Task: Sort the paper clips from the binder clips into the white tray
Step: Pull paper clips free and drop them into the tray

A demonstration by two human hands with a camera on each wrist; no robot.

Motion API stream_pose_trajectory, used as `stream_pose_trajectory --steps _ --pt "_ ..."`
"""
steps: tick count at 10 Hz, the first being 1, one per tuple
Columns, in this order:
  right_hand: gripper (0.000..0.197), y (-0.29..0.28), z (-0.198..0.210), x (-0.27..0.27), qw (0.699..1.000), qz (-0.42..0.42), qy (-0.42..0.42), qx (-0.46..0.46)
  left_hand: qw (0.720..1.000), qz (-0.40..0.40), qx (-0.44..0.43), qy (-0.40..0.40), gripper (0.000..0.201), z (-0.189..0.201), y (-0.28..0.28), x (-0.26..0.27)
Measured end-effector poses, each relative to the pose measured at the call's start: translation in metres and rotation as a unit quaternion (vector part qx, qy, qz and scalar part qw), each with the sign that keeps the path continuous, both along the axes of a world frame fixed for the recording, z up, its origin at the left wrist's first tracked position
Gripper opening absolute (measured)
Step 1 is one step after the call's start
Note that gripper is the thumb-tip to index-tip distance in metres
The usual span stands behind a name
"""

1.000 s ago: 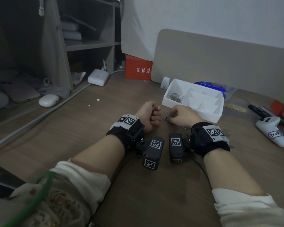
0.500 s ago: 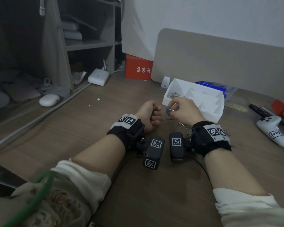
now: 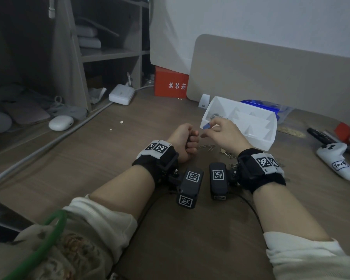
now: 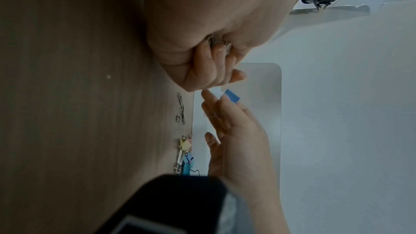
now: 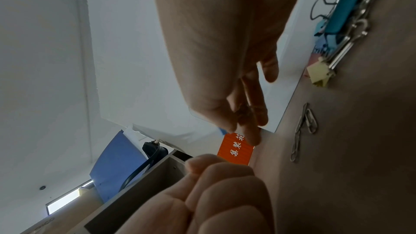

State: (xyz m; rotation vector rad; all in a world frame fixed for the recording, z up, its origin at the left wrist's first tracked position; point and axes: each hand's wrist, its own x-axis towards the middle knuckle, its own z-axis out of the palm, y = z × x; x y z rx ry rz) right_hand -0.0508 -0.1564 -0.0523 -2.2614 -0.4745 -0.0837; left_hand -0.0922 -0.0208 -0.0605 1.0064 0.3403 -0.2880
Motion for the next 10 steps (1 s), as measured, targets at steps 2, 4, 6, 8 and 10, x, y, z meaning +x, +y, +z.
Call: stream_pose_trajectory --steps 2,4,6,8,10 --pt "0.008 0.002 0.0 0.001 0.999 0.007 -0.004 0.044 1.0 0.0 -0.005 0.007 0.039 -0.001 0.0 0.001" --pt "0.008 -0.002 0.001 0.004 0.998 -0.057 -0.017 0.019 1.0 -0.007 -0.009 0.0 0.038 0.001 0.0 -0.001" --pt "0.01 -0.016 -0.006 0.009 0.973 -0.178 -0.036 -0.141 1.0 -0.013 -0.013 -0.001 0.038 0.001 0.0 0.0" --pt "0.026 -0.02 -0.005 0.009 0.954 -0.2 -0.035 -0.222 1.0 -0.015 -0.013 -0.001 0.039 0.001 0.0 -0.001" --pt "0.037 -0.011 -0.006 0.012 0.979 -0.062 -0.105 -0.164 1.0 -0.01 -0.006 -0.005 0.039 0.0 0.0 -0.001"
